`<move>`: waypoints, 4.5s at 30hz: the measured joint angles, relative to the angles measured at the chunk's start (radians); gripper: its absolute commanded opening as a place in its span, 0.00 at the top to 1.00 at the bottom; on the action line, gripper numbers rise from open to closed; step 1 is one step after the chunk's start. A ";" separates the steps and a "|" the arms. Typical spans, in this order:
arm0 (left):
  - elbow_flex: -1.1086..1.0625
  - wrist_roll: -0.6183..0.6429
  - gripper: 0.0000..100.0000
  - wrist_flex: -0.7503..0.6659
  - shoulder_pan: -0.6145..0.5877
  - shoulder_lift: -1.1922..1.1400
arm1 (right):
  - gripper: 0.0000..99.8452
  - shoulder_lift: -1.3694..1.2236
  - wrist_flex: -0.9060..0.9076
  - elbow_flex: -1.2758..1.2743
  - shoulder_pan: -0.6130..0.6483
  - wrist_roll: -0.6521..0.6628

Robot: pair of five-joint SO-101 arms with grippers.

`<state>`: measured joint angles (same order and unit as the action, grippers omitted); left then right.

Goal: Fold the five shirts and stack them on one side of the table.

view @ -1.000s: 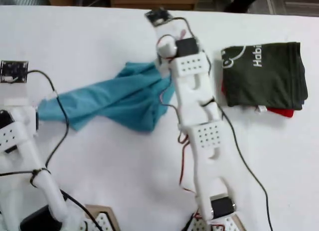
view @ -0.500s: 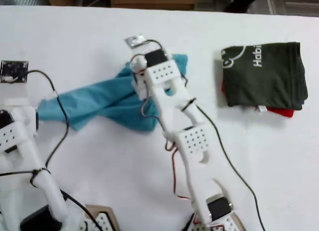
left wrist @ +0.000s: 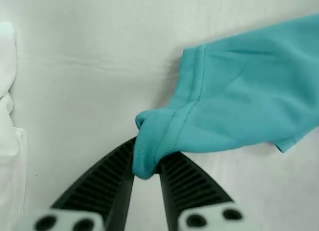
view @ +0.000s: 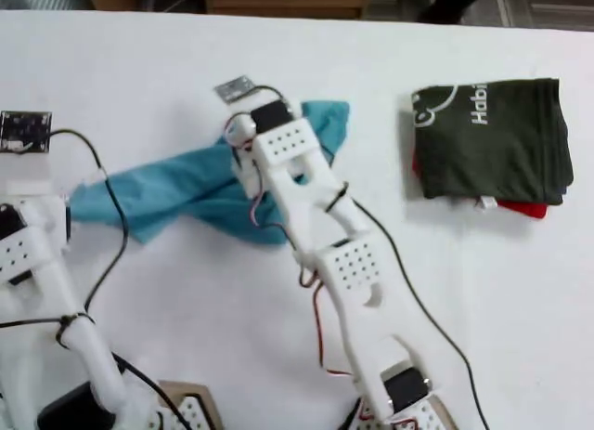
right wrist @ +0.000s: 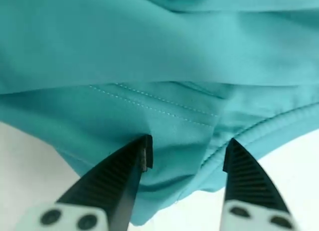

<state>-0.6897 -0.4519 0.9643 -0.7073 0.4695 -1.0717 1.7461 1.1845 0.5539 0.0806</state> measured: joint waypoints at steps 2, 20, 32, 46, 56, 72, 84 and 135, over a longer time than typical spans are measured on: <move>0.000 0.000 0.97 0.000 0.000 0.000 | 0.77 0.000 0.000 0.000 0.000 0.000; 0.000 0.000 0.97 0.000 0.000 0.000 | 0.98 -0.055 -0.002 0.164 -0.003 0.000; 0.005 0.000 0.97 0.000 0.000 0.000 | 0.98 0.078 0.000 0.203 -0.026 0.006; 0.697 0.051 0.97 0.471 0.147 0.002 | 0.98 0.594 0.000 0.204 -0.057 0.161; 0.781 0.087 0.97 0.483 0.101 0.002 | 0.98 1.007 0.000 -0.015 -0.054 0.281; 0.895 0.175 0.98 0.529 0.144 0.002 | 0.98 1.212 -0.006 -0.061 -0.133 0.344; 1.250 0.141 0.98 0.715 0.160 0.002 | 0.98 1.212 -0.002 0.140 -0.135 0.344; 0.723 0.098 0.98 0.506 0.080 0.336 | 0.84 1.504 -0.255 -1.274 0.121 0.086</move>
<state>0.0330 -0.3537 1.4707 -0.6276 0.8055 0.4319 1.4914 -0.0890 0.6751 0.1665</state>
